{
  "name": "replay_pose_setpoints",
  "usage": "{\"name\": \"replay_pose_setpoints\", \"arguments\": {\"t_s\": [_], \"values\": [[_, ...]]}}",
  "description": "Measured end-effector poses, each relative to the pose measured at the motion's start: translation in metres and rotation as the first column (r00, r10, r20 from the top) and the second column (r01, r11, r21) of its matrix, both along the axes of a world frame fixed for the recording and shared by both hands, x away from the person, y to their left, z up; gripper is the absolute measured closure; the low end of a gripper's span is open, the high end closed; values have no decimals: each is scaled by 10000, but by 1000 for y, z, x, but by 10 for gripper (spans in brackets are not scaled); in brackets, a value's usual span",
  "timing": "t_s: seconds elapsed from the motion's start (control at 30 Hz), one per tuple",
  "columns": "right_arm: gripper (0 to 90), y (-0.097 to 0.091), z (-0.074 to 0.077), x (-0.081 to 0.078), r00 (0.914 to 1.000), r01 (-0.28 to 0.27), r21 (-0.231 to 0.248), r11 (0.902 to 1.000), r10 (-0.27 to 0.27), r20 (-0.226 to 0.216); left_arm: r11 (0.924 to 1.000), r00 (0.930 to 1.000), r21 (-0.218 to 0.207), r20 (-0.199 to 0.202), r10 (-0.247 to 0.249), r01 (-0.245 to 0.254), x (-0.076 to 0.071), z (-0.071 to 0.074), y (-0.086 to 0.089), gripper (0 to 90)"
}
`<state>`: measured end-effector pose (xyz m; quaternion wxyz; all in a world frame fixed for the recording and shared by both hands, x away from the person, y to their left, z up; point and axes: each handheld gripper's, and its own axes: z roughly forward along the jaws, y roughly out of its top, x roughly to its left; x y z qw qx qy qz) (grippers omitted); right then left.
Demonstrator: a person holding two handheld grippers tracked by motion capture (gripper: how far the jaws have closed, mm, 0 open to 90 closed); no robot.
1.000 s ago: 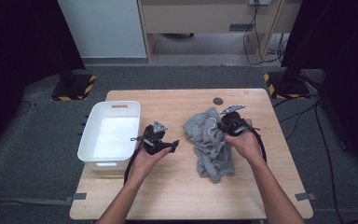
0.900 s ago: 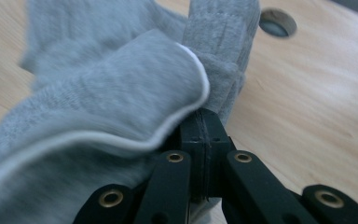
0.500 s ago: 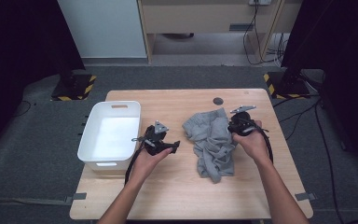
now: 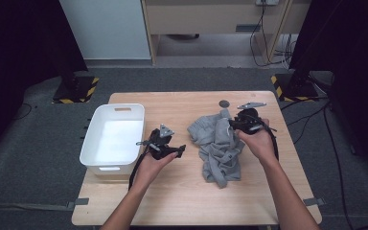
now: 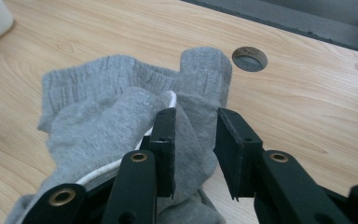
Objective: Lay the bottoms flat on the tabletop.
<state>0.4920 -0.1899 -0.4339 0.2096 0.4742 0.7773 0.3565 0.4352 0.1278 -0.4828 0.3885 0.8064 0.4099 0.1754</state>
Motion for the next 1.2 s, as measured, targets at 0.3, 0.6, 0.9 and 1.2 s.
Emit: {"name": "replay_pose_setpoints", "arguments": {"t_s": [0.3,0.6,0.9,1.2], "values": [[618,11,5,6,9999,-42,402,9992,46,-109,10000,10000,-8,17,-12,12,0,1,0,188],[604,31,6,13,9994,-250,54,9997,251,-235,10000,10000,-1,13,-36,36,0,0,-1,189],[571,57,-4,16,9945,-795,-831,9934,733,-750,10000,10000,-71,70,-23,23,-1,3,1,188],[575,62,19,22,9987,-471,-528,9975,461,-208,10000,10000,-51,69,-57,57,-1,4,0,189]]}}
